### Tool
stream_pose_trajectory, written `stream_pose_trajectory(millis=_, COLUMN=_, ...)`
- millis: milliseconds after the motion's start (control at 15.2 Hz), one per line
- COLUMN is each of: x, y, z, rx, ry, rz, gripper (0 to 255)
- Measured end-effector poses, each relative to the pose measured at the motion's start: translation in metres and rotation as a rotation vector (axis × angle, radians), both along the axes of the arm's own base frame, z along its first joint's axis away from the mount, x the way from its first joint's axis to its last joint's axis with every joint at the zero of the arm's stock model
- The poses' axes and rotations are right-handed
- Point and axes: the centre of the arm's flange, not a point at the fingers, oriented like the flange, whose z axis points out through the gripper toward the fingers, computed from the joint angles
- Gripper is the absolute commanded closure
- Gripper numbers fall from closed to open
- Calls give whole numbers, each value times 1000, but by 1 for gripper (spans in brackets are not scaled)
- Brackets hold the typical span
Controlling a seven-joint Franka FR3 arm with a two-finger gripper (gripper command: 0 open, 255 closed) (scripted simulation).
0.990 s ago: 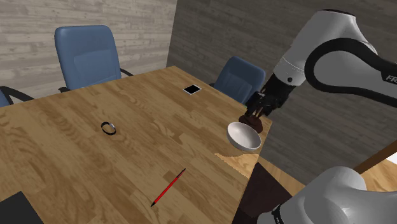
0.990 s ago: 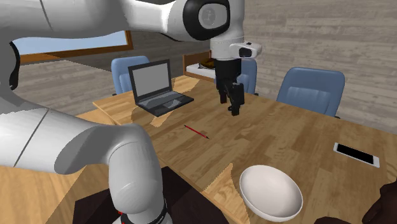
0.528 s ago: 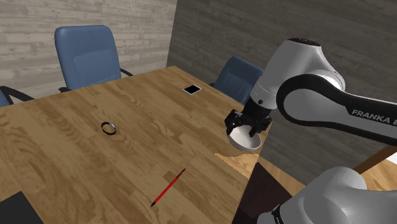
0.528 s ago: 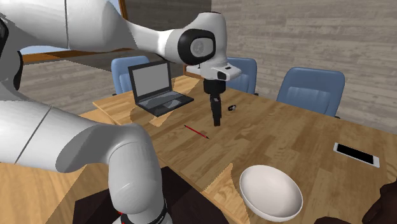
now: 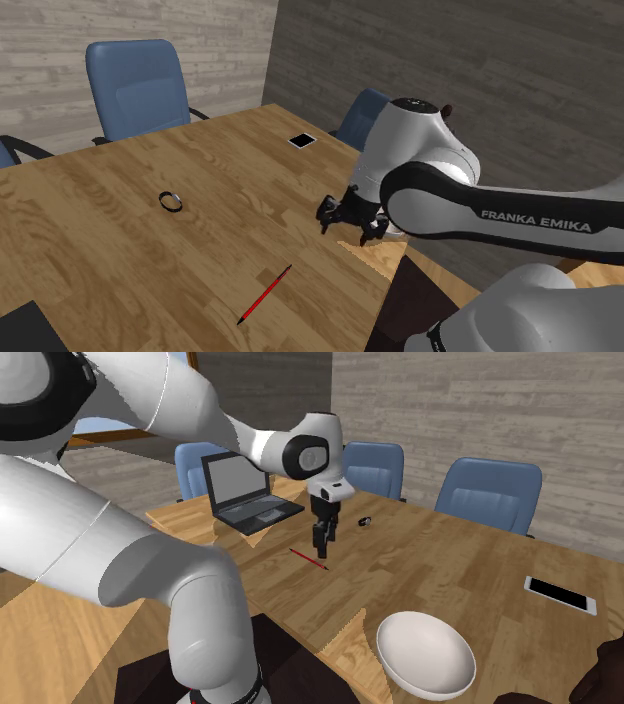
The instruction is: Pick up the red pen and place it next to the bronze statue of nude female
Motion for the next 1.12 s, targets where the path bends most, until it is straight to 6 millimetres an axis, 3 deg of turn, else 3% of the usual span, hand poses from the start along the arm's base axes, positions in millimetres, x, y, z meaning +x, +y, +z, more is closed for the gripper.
stream_pose_trajectory(millis=198, x=17, y=29, z=-27, rx=6, ry=7, rz=-114, gripper=0)
stream_pose_trajectory(millis=660, x=52, y=76, z=-93, rx=16, ry=24, rz=-375, gripper=0)
stream_pose_trajectory(millis=1122, x=56, y=82, z=-131, rx=23, ry=26, rz=-409, gripper=0)
